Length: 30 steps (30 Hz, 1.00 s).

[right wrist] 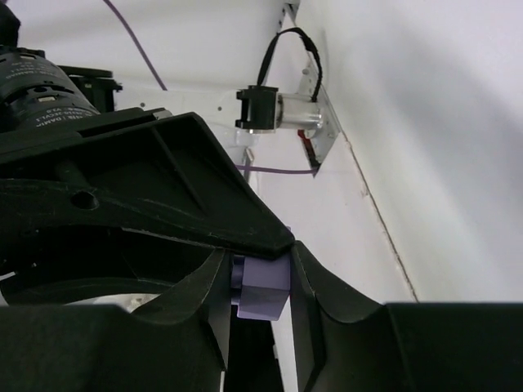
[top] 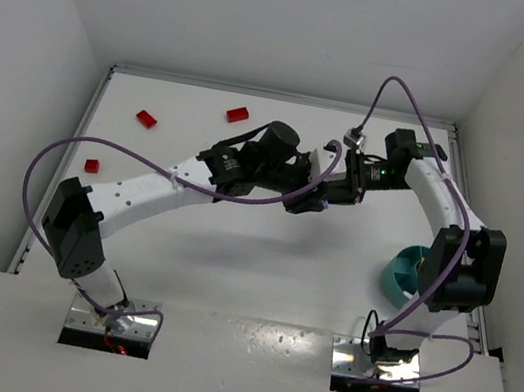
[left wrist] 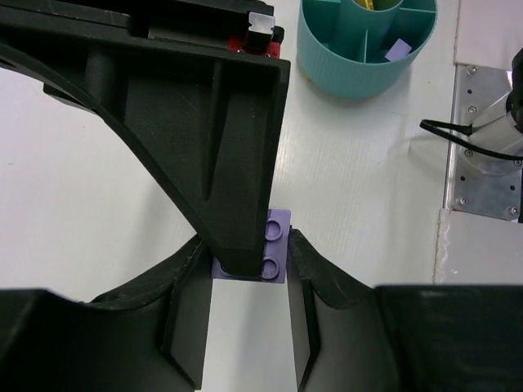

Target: Sort the legos into containers by color

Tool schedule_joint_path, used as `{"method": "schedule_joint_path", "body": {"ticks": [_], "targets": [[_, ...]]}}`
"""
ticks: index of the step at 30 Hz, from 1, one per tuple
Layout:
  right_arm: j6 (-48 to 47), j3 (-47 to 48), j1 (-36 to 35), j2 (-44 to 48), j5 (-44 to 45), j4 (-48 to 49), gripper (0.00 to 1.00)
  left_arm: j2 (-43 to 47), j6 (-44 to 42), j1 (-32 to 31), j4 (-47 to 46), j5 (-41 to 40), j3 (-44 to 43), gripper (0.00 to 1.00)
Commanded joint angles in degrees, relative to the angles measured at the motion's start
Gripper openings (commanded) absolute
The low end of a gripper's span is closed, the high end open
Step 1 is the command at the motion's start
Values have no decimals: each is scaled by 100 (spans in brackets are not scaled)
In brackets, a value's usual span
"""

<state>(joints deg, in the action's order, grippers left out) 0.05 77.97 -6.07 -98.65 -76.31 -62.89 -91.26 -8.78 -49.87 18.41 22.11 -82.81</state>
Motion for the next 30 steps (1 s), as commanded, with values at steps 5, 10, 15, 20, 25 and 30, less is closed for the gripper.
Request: {"method": "schedule_joint_path", "body": {"ticks": [5,10,15,20,25,30], "targets": [[-977,269,201,522,1187,-669,0,301,613,397,-49,-857,-43,100],[-1947,272,728,618,2416,-1498,0,443,1008,1091,985,-1340,-183,100],[-2228,-185,1450,1513,4216,-1164,0,627,1272,1786,1287,-1254,175,100],[-2747,-484,1758,2339,5634,-1164,0,978,1273,2192,989,-674,721,100],[-3011,-660,1994,2781,6356,-1453,0,856,1326,2498,936,-270,722,100],[-3011,-1056,2048,3080,7086,-1401,0,856,1379,2762,883,-66,844,100]]}}
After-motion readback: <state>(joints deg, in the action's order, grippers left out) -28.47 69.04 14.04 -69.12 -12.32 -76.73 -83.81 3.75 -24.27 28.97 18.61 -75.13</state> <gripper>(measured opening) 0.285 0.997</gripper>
